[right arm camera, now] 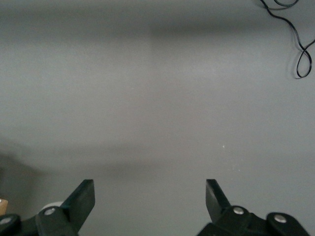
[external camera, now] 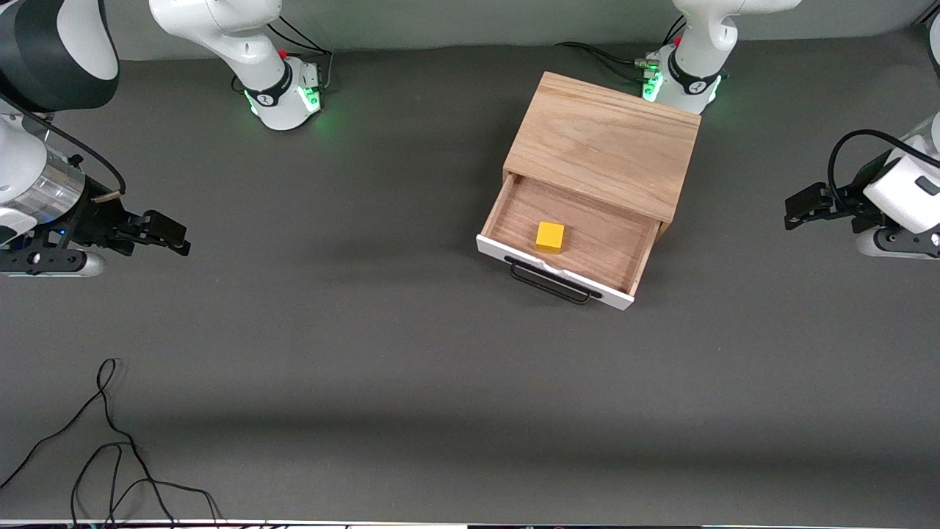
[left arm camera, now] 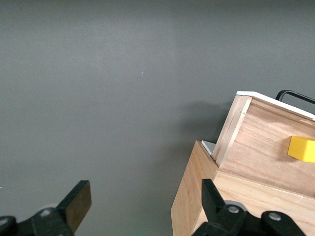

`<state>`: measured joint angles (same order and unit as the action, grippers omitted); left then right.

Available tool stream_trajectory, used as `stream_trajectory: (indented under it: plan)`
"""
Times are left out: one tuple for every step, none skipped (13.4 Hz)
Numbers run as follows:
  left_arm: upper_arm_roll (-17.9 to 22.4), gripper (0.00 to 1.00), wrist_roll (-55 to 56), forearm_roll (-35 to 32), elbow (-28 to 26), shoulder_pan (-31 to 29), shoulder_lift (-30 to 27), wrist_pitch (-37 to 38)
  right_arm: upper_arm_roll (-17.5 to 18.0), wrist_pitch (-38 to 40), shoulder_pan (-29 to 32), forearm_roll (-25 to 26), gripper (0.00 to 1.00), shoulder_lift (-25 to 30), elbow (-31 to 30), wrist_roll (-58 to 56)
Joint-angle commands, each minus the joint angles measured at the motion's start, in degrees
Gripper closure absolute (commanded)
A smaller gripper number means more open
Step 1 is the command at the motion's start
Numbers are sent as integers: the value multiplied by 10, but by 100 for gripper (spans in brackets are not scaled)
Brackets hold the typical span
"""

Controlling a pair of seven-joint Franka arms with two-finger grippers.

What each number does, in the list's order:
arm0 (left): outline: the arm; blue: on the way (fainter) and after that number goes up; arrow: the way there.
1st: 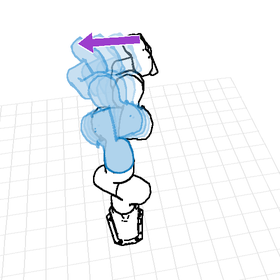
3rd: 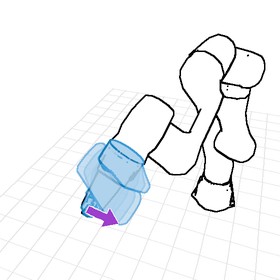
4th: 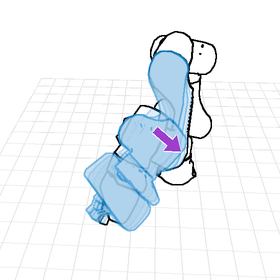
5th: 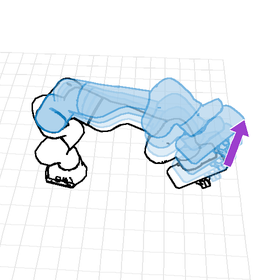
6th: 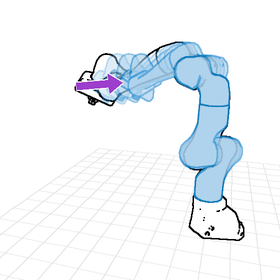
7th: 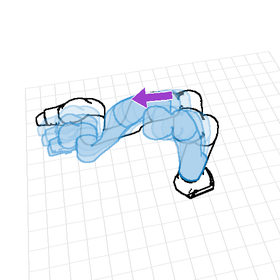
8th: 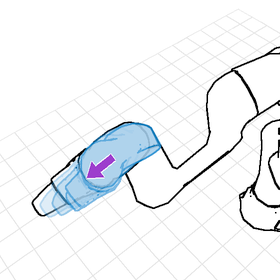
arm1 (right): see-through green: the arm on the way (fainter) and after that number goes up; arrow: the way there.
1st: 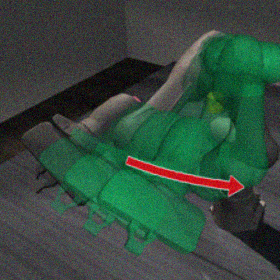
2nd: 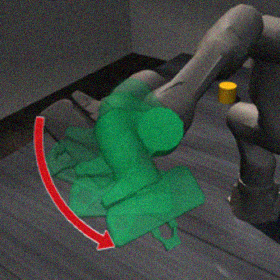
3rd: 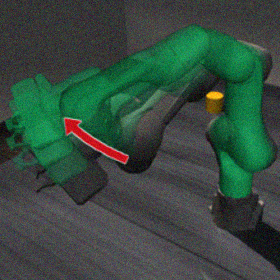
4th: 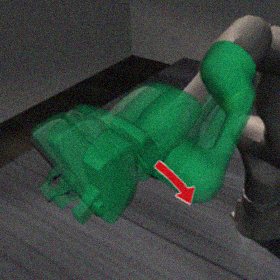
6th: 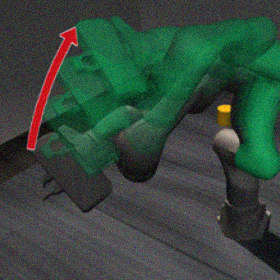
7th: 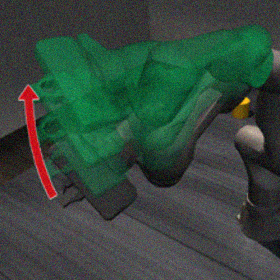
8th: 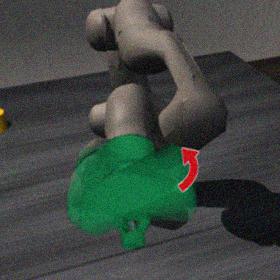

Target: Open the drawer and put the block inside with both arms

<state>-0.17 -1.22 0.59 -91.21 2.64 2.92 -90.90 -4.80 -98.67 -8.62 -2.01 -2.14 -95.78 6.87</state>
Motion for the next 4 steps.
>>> stream_trajectory:
  plan:
    - [-1, 0, 7, -7, -12, 3, -13, 1, -5, 15, -3, 9, 0, -3, 16, -12]
    - [-1, 0, 6, -7, -12, 3, -13, 1, -5, 15, -4, 9, 0, -3, 16, -12]
    - [-1, 0, 3, -7, -12, 3, -13, 1, -5, 16, -4, 9, 0, -3, 16, -12]
    - [-1, 0, 2, -7, -12, 3, -13, 1, -5, 16, -4, 9, 0, -2, 15, -12]
